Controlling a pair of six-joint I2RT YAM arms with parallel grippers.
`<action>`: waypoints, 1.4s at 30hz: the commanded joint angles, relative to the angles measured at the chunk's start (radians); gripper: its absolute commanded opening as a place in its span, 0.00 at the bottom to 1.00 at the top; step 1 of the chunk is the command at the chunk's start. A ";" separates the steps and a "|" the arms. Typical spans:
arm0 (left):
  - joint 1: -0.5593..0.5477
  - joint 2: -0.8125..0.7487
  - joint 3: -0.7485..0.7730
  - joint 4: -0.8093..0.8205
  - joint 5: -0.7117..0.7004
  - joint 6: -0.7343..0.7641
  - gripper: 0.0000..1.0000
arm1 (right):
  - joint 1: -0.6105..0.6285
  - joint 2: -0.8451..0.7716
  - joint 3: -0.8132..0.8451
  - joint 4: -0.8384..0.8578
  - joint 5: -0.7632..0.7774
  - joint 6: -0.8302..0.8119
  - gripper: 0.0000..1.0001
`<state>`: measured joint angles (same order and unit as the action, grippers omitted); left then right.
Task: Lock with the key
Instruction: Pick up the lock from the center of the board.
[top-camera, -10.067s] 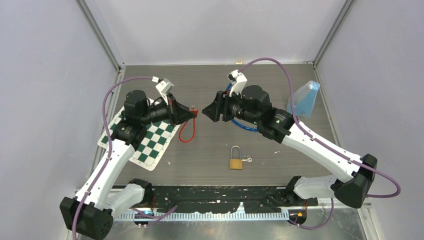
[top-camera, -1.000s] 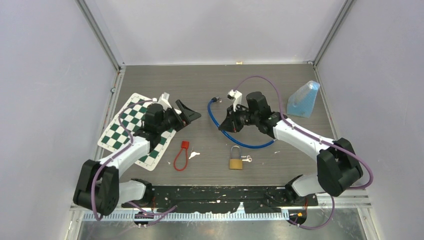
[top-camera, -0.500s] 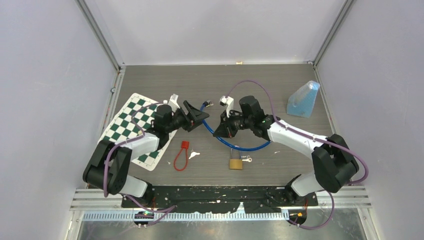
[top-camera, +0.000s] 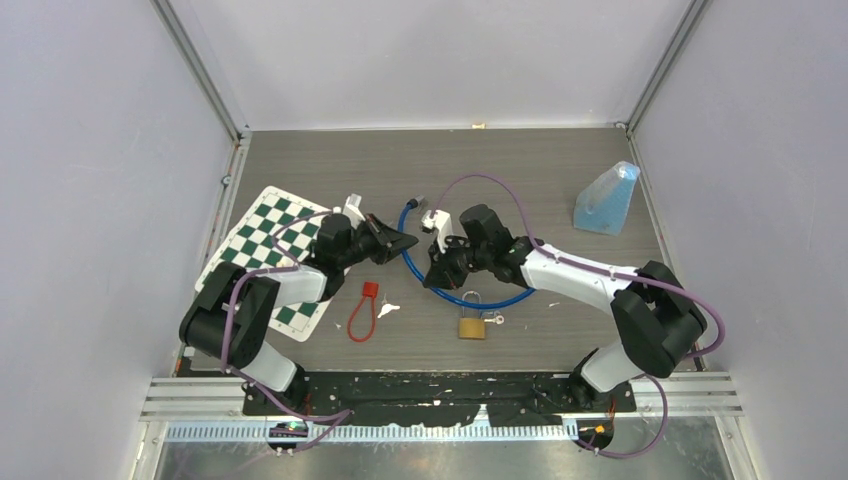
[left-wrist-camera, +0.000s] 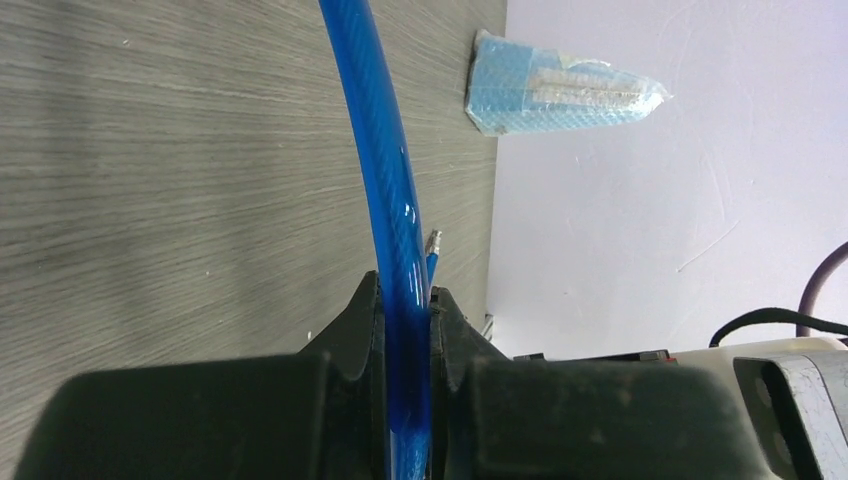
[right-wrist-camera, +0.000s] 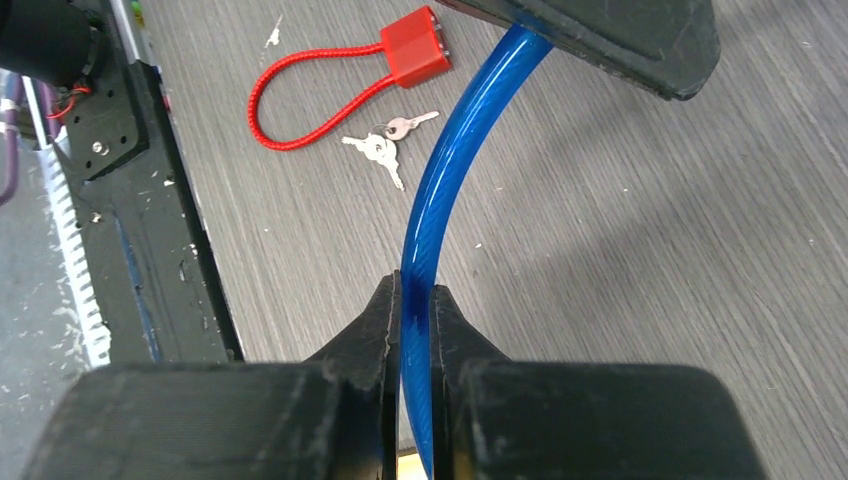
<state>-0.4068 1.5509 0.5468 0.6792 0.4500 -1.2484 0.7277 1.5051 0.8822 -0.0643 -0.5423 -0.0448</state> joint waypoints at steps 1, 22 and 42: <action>-0.007 -0.035 0.001 0.097 -0.016 0.044 0.00 | 0.013 -0.012 0.051 0.011 0.101 -0.009 0.07; -0.144 -0.360 0.049 -0.173 -0.160 0.525 0.00 | -0.080 -0.262 -0.047 0.355 0.246 0.608 0.88; -0.213 -0.587 -0.058 -0.167 -0.229 0.703 0.00 | -0.005 -0.040 0.210 0.352 0.239 0.868 0.54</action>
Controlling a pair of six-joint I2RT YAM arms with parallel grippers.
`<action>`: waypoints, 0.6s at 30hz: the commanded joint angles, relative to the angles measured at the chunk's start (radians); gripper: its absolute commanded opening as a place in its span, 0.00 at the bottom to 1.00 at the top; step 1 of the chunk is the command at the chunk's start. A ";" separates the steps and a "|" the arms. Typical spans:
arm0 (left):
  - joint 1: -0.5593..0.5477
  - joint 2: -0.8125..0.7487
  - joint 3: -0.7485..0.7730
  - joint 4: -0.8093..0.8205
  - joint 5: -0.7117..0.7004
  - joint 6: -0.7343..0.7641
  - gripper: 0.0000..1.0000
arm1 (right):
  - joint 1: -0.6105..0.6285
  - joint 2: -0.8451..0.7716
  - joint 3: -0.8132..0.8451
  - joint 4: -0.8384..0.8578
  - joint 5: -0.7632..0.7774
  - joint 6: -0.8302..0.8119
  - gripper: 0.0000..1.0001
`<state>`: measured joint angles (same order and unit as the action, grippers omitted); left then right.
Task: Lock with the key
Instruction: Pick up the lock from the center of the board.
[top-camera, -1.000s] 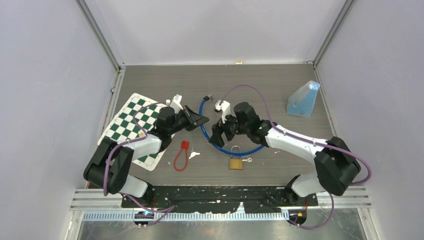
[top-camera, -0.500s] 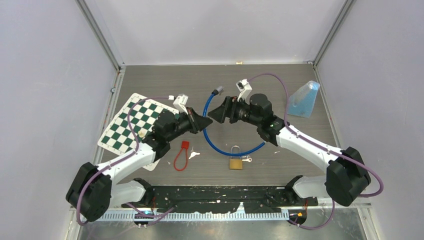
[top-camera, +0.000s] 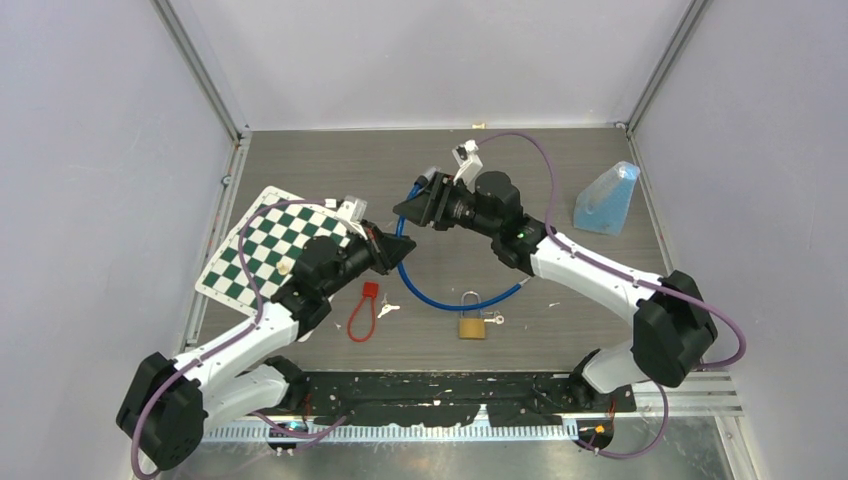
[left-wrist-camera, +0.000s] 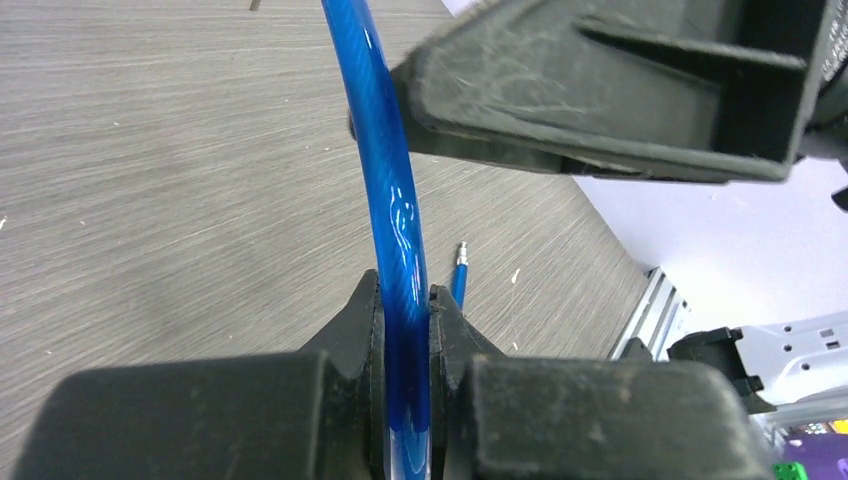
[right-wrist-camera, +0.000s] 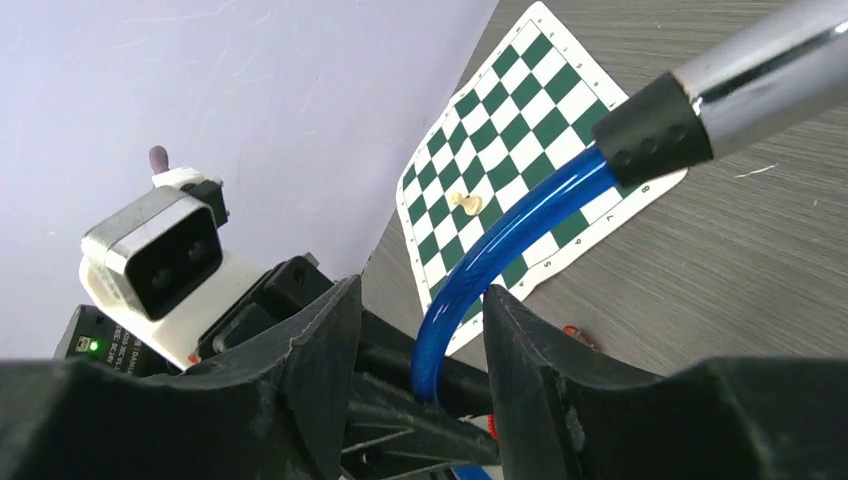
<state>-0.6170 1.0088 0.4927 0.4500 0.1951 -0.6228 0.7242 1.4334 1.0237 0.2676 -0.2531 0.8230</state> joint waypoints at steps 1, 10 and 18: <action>-0.003 -0.050 -0.007 0.062 0.032 0.085 0.00 | -0.002 0.037 0.078 0.016 -0.060 0.001 0.53; -0.004 -0.069 0.012 0.026 0.066 0.119 0.03 | -0.002 0.071 0.104 0.040 -0.154 -0.026 0.08; -0.002 -0.189 0.040 -0.146 -0.002 0.121 0.74 | -0.005 -0.015 0.071 0.049 -0.154 -0.278 0.05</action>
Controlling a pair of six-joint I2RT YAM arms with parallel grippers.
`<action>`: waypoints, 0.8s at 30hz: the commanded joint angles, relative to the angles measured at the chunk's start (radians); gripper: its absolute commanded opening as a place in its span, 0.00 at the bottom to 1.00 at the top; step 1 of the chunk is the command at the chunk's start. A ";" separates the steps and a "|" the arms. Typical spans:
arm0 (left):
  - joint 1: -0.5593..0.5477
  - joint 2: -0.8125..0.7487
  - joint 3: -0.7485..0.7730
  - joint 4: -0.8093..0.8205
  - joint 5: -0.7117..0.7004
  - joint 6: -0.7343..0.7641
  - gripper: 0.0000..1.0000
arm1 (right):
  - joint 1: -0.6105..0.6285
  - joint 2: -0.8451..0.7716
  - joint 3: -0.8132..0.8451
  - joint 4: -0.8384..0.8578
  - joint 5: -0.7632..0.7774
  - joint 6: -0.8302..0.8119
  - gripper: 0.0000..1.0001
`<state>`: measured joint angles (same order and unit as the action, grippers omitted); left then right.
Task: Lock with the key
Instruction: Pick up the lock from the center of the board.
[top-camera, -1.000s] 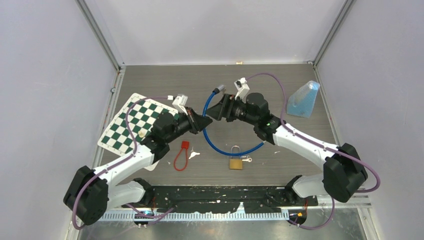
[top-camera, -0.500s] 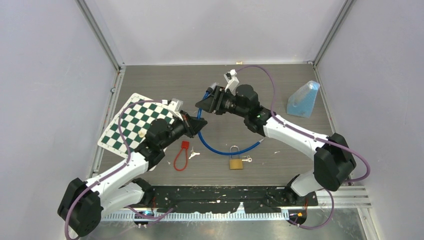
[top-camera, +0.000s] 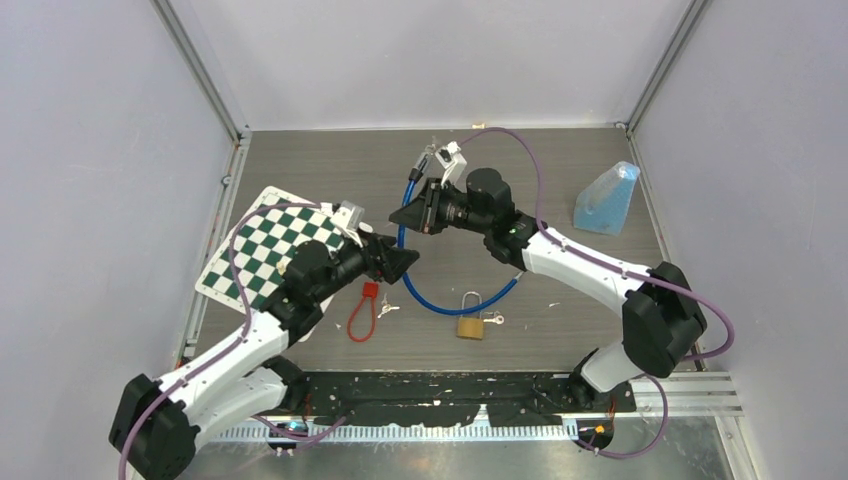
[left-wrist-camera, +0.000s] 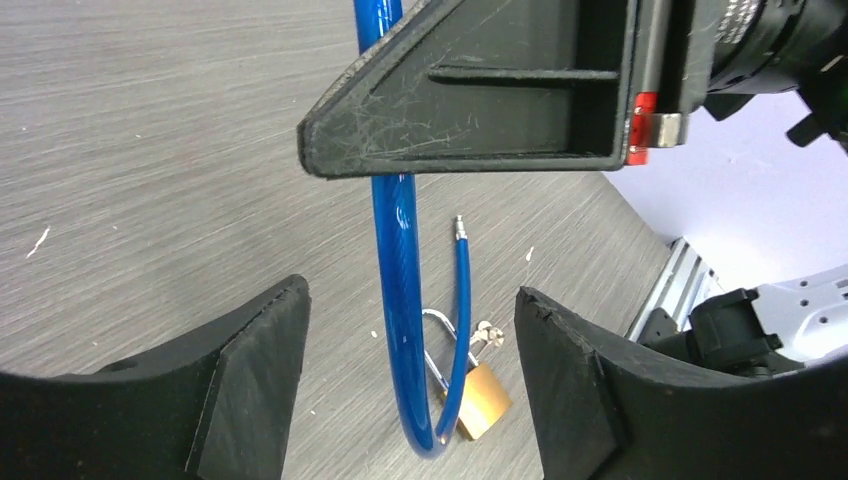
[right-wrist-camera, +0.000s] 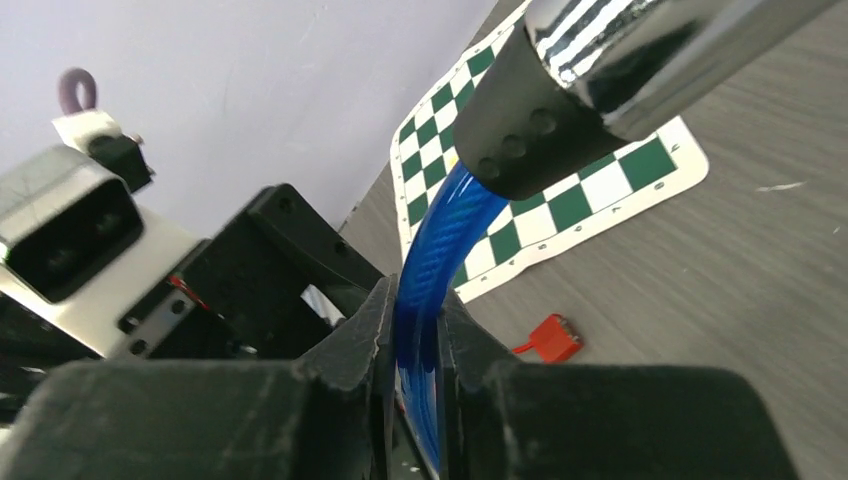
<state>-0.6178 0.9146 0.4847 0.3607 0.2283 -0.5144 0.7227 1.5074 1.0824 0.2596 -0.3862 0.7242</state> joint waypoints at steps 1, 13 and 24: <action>-0.001 -0.125 0.065 -0.076 -0.037 0.002 0.74 | -0.004 -0.095 0.011 0.057 -0.041 -0.217 0.05; 0.002 -0.149 0.524 -0.414 -0.165 0.070 0.79 | -0.006 -0.142 -0.004 0.244 -0.344 -0.305 0.05; 0.009 0.072 0.632 -0.431 -0.028 -0.029 0.73 | 0.000 -0.174 -0.001 0.208 -0.388 -0.354 0.05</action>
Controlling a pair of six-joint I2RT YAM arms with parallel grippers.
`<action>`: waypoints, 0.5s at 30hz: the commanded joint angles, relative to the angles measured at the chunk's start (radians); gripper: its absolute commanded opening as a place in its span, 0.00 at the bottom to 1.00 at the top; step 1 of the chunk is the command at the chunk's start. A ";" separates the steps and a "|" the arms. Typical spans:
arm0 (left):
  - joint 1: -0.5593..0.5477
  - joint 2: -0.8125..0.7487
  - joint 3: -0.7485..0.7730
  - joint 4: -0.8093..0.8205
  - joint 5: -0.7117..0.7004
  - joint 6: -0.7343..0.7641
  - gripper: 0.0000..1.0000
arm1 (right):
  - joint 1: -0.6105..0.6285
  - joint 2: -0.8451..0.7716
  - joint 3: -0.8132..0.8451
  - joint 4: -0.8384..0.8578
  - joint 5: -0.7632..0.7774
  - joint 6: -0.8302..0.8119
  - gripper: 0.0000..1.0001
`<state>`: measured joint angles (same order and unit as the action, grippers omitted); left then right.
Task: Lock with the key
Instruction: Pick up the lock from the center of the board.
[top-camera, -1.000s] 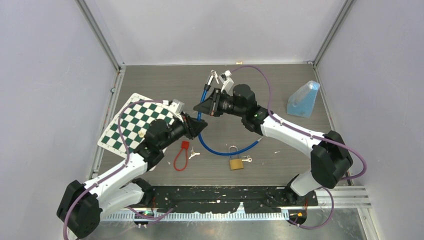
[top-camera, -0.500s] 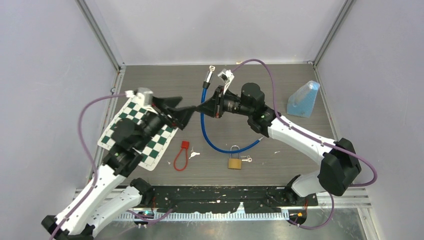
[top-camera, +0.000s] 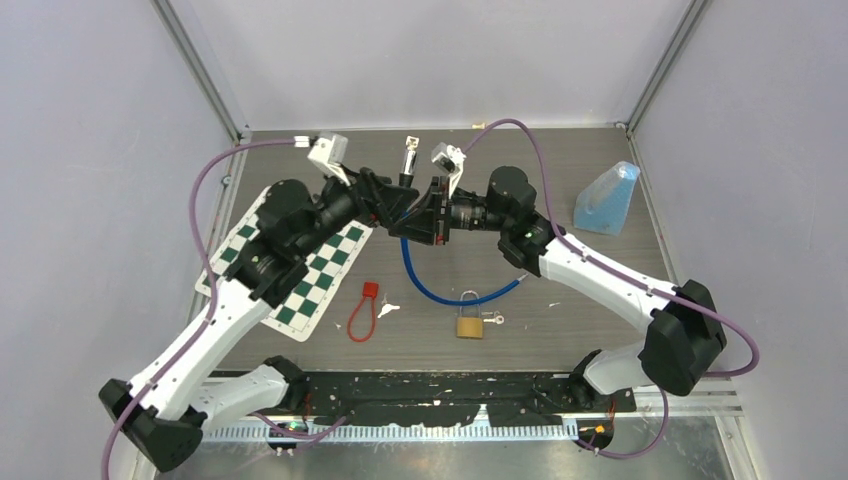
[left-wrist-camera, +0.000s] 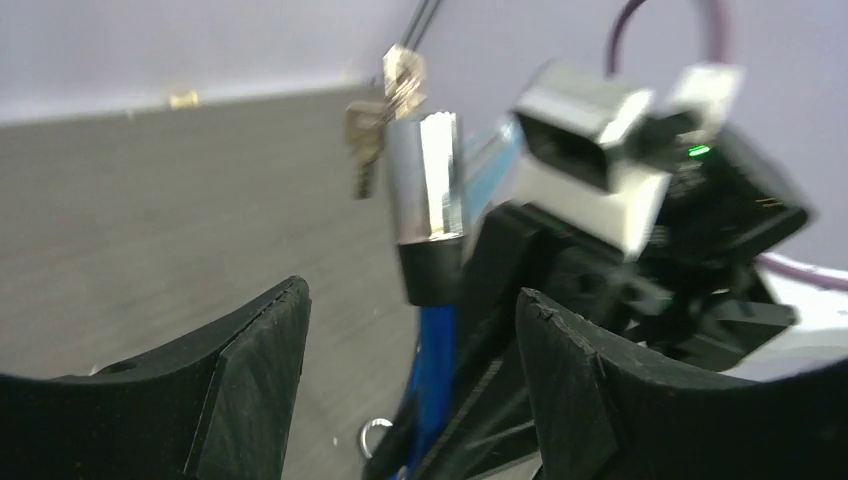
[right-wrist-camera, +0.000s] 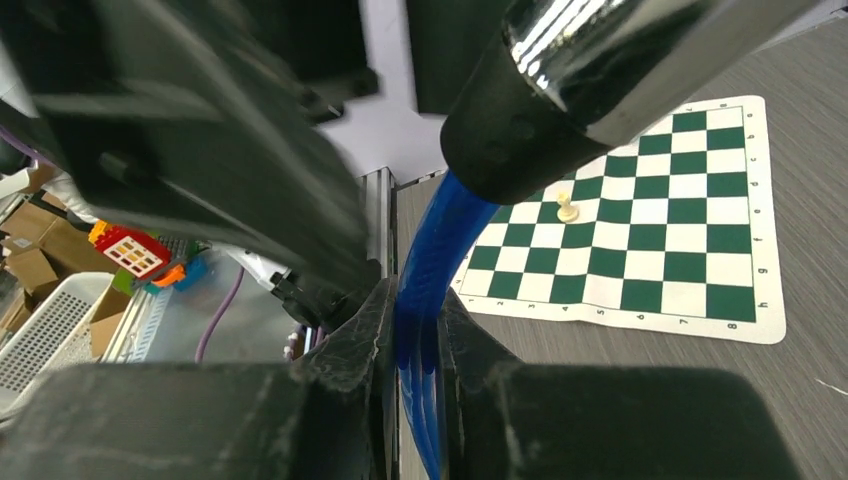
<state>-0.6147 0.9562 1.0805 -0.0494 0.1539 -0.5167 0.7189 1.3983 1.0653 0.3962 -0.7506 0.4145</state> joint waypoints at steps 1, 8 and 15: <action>0.006 0.045 0.044 -0.022 0.051 -0.024 0.72 | 0.003 -0.064 0.024 0.051 -0.004 -0.044 0.05; 0.006 0.110 0.064 -0.018 0.103 0.002 0.50 | 0.011 -0.051 0.103 -0.194 0.129 -0.114 0.05; 0.006 0.134 0.063 0.008 0.089 0.025 0.41 | 0.029 -0.017 0.155 -0.304 0.227 -0.158 0.05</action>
<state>-0.6121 1.0779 1.1072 -0.0929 0.2279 -0.5152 0.7368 1.3769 1.1530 0.1211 -0.5945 0.3122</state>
